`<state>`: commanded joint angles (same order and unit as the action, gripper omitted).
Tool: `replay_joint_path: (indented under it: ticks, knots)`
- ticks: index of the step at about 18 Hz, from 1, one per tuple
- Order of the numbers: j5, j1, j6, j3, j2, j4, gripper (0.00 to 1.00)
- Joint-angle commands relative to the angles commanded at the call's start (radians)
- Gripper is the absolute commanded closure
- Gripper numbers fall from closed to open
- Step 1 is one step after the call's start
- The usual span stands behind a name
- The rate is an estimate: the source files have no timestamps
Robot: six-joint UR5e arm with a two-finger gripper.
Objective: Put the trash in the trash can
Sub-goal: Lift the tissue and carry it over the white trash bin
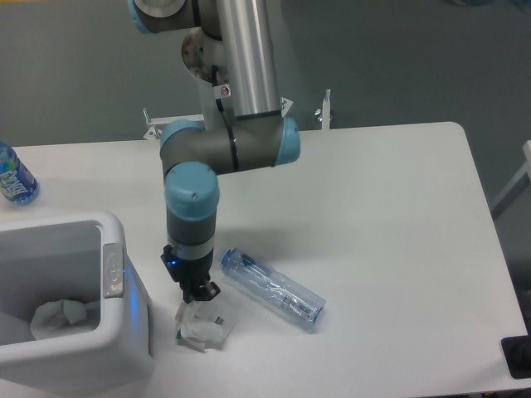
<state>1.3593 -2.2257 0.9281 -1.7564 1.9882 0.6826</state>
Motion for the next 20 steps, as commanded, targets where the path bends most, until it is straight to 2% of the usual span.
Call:
replay_joint_path:
  ticks: [10, 15, 20]
  knots:
    - [-0.192, -0.101, -0.041, 0.008, -0.118, 0.000, 1.00]
    - [-0.359, -0.170, -0.250, 0.106, -0.195, 0.000, 1.00]
    - [-0.379, -0.173, -0.524, 0.239, -0.218, 0.000, 1.00]
